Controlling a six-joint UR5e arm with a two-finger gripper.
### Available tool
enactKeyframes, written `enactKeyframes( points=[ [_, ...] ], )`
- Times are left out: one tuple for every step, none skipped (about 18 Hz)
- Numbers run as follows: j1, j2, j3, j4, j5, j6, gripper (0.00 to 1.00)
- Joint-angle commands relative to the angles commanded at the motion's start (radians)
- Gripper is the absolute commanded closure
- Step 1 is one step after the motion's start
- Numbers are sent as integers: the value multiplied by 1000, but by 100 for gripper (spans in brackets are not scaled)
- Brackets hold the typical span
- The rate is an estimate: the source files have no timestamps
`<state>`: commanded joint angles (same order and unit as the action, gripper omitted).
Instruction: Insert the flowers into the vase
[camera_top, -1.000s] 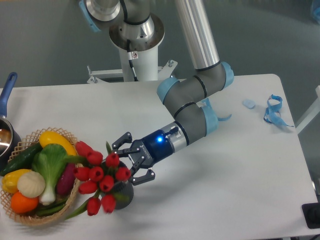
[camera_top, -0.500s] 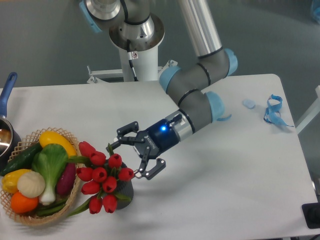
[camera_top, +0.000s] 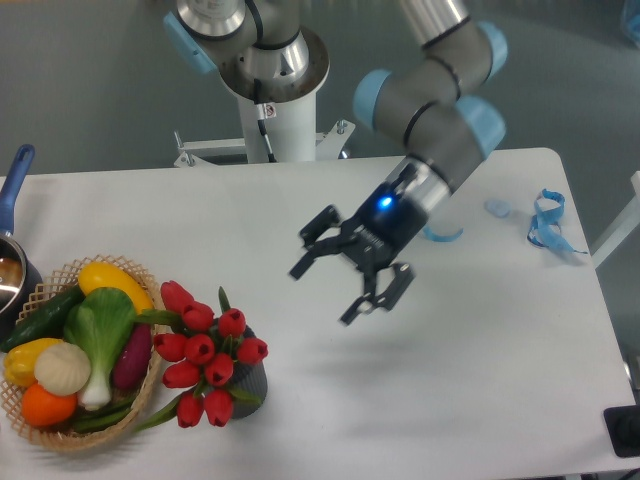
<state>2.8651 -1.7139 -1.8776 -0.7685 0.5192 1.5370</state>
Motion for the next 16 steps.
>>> enactKeyframes(
  points=[
    [31,32,-2,-2,55,-6,0],
    [51,55,-2,-3,83,-11,0],
    [74,77,-2,-3,91,-11,0],
    [109,97,-5,-6,93,-11,0],
    [138,115,-3,-12,93,-12,0],
    [160,129,5,-29,97,-12,0],
    [178,144,14,-60,116,-9,0],
    [186,157,27,-101,154,1,0],
    [189,168,47,-138,218,12,0],
    [184,174,69,-168,284,30,0],
    [181,178,84,-196,338,56,0],
    [180,181,97,-224,376,84,0],
    [178,184,109,-247,408,115,0],
    [177,189,113,-265,442,159,0],
    [181,197,113,-281,479,217,0],
    [186,206,113,-296,519,277,0]
  ],
)
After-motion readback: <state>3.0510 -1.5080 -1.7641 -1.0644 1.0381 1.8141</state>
